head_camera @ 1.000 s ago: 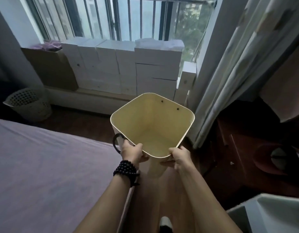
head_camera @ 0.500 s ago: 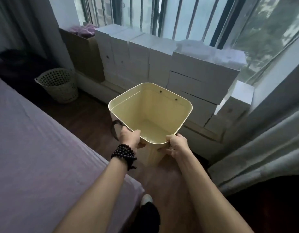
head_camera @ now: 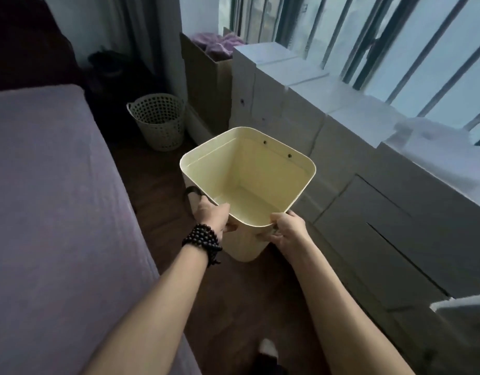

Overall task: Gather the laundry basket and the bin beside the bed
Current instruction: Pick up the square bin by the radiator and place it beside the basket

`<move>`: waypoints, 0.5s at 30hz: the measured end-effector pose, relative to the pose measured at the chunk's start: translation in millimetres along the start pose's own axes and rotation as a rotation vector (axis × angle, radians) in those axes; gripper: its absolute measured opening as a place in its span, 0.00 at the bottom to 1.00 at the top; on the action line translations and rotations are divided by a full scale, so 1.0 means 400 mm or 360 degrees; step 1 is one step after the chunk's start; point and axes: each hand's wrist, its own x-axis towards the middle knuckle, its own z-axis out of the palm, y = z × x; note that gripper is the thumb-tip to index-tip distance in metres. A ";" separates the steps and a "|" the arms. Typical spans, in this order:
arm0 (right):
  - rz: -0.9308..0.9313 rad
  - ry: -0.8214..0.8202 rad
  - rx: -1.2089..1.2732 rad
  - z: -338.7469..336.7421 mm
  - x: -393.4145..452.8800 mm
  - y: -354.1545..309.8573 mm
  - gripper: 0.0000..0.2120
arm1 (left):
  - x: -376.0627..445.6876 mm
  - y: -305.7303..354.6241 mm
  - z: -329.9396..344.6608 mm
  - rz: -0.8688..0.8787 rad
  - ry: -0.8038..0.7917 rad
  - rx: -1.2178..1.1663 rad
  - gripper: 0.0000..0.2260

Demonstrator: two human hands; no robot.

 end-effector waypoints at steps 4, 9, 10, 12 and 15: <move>0.0098 -0.0200 -0.0156 0.164 0.203 -0.106 0.22 | 0.225 0.079 0.041 -0.0036 0.0169 -0.0092 0.13; 0.0150 -0.0363 -0.0324 0.350 0.472 -0.225 0.22 | 0.485 0.169 0.109 -0.0098 0.0359 -0.0167 0.15; 0.0173 -0.0384 -0.0353 0.394 0.523 -0.253 0.23 | 0.542 0.189 0.124 -0.0123 0.0407 -0.0188 0.15; 0.0170 -0.0423 -0.0412 0.458 0.592 -0.284 0.25 | 0.610 0.213 0.133 -0.0167 0.0502 -0.0249 0.17; 0.0220 -0.0529 -0.0507 0.588 0.700 -0.336 0.26 | 0.740 0.266 0.125 -0.0220 0.0619 -0.0353 0.23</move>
